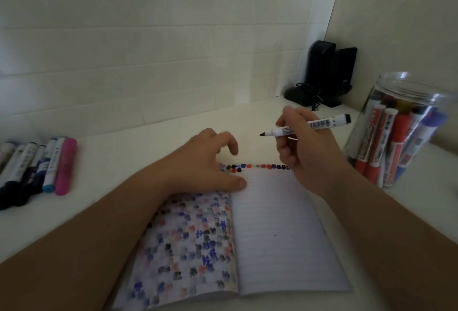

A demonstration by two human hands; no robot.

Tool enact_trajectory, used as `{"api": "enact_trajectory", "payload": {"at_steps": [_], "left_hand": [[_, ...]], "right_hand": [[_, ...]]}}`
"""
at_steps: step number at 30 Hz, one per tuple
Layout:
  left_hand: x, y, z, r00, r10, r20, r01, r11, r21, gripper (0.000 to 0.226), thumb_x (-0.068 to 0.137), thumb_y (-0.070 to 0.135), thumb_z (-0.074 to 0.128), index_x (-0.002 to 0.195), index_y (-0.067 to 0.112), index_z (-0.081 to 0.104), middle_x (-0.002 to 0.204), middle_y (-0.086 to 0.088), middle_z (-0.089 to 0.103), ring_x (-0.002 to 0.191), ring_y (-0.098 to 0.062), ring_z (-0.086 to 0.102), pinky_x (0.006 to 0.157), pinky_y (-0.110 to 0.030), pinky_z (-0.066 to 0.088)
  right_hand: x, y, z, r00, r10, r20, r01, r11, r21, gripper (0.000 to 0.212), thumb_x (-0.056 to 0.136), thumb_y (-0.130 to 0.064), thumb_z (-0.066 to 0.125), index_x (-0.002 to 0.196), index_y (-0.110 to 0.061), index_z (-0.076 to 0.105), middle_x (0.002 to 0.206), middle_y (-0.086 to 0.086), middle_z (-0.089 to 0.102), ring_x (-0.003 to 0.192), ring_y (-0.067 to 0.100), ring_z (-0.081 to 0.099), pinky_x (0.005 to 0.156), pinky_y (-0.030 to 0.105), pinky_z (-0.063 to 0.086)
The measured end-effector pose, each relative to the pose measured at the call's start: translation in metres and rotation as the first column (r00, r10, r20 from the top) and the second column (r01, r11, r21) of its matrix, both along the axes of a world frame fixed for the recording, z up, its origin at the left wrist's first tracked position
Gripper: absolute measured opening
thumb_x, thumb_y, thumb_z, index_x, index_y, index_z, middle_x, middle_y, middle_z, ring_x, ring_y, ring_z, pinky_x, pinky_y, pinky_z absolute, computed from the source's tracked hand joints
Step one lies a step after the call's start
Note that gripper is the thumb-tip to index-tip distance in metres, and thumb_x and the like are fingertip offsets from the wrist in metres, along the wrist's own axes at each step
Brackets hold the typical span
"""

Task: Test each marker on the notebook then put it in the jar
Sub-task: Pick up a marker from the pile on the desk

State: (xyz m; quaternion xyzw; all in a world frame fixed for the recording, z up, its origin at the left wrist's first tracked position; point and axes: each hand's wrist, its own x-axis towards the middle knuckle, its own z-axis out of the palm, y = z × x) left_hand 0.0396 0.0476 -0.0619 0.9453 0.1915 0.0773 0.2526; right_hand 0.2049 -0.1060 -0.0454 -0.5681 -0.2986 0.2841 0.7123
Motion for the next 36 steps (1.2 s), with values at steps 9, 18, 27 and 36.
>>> {"api": "enact_trajectory", "payload": {"at_steps": [9, 18, 27, 36], "left_hand": [[0.009, 0.000, -0.003, 0.988, 0.050, -0.145, -0.045, 0.998, 0.038, 0.050, 0.066, 0.075, 0.075, 0.106, 0.053, 0.057, 0.110, 0.015, 0.040, 0.105, -0.011, 0.046, 0.097, -0.038, 0.049], [0.009, 0.003, -0.006, 0.989, 0.042, -0.139, -0.036, 0.998, 0.046, 0.051, 0.066, 0.076, 0.075, 0.108, 0.053, 0.057, 0.110, 0.016, 0.040, 0.110, -0.014, 0.044, 0.099, -0.040, 0.047], [0.010, 0.004, -0.007, 0.986, 0.043, -0.161, -0.034, 0.998, 0.060, 0.054, 0.062, 0.081, 0.071, 0.106, 0.054, 0.056, 0.112, 0.015, 0.041, 0.111, -0.015, 0.045, 0.099, -0.041, 0.047], [0.009, 0.003, -0.007, 0.988, 0.039, -0.150, -0.031, 0.998, 0.055, 0.052, 0.066, 0.076, 0.074, 0.108, 0.052, 0.056, 0.111, 0.016, 0.042, 0.111, -0.014, 0.045, 0.097, -0.038, 0.046]], "right_hand": [[-0.016, 0.009, -0.021, 0.824, 0.062, 0.563, 0.158, 0.929, -0.335, 0.015, 0.078, -0.017, 0.074, 0.075, -0.013, 0.059, 0.061, 0.002, 0.063, 0.055, 0.009, 0.052, 0.050, 0.024, 0.044], [-0.016, 0.012, -0.024, 0.858, 0.008, 0.514, 0.216, 0.902, -0.375, 0.019, 0.079, -0.011, 0.070, 0.070, -0.005, 0.055, 0.061, 0.013, 0.068, 0.044, 0.008, 0.052, 0.044, 0.020, 0.043], [-0.017, 0.014, -0.024, 0.857, 0.042, 0.514, 0.193, 0.898, -0.395, 0.019, 0.077, -0.012, 0.071, 0.070, -0.004, 0.055, 0.062, 0.011, 0.071, 0.047, 0.012, 0.059, 0.051, 0.030, 0.049], [-0.016, 0.017, -0.026, 0.792, 0.046, 0.609, 0.259, 0.878, -0.403, 0.026, 0.074, -0.019, 0.070, 0.065, -0.015, 0.046, 0.056, 0.005, 0.056, 0.050, 0.012, 0.047, 0.046, 0.024, 0.037]]}}
